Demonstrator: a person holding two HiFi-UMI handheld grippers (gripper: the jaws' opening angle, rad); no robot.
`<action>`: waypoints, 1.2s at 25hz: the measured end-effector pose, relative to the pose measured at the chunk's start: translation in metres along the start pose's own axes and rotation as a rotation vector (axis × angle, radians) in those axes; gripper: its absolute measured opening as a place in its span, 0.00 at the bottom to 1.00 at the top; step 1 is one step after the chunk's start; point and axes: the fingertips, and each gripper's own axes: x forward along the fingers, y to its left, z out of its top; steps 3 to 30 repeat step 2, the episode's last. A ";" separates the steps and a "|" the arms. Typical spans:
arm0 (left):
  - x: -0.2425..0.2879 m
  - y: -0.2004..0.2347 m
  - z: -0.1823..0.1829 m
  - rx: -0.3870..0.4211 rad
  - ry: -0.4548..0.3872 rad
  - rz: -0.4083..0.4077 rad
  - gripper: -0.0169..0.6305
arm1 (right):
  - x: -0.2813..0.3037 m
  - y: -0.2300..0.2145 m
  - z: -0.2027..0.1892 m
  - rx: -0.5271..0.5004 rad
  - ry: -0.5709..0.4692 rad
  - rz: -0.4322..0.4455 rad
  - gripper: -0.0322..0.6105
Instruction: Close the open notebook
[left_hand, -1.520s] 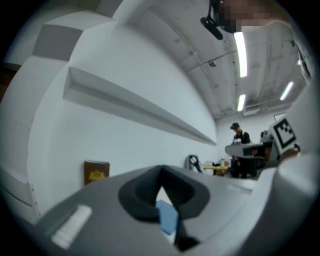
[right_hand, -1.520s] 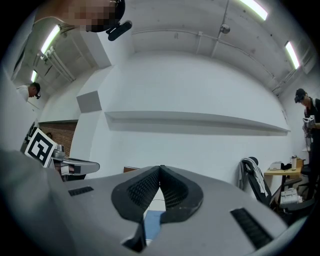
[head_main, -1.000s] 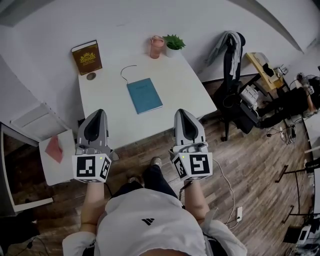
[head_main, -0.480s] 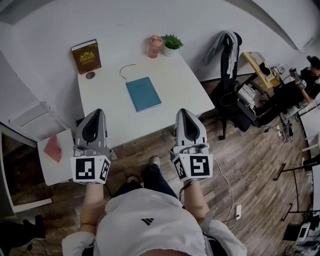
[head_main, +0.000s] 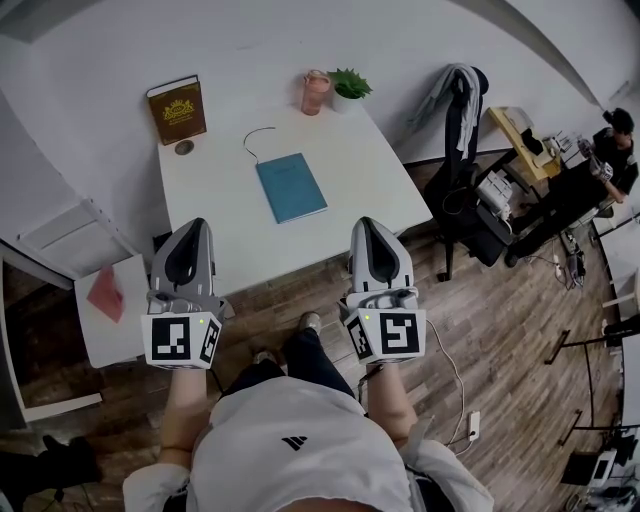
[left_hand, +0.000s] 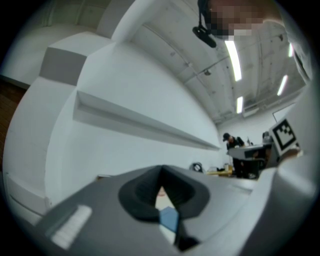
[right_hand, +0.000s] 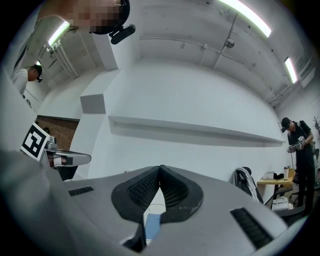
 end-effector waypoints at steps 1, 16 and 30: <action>0.001 0.001 -0.001 0.000 0.001 -0.001 0.04 | 0.001 0.000 0.000 0.000 0.000 0.000 0.04; 0.001 0.001 -0.001 0.000 0.002 -0.002 0.04 | 0.002 0.001 -0.001 0.001 0.001 0.001 0.04; 0.001 0.001 -0.001 0.000 0.002 -0.002 0.04 | 0.002 0.001 -0.001 0.001 0.001 0.001 0.04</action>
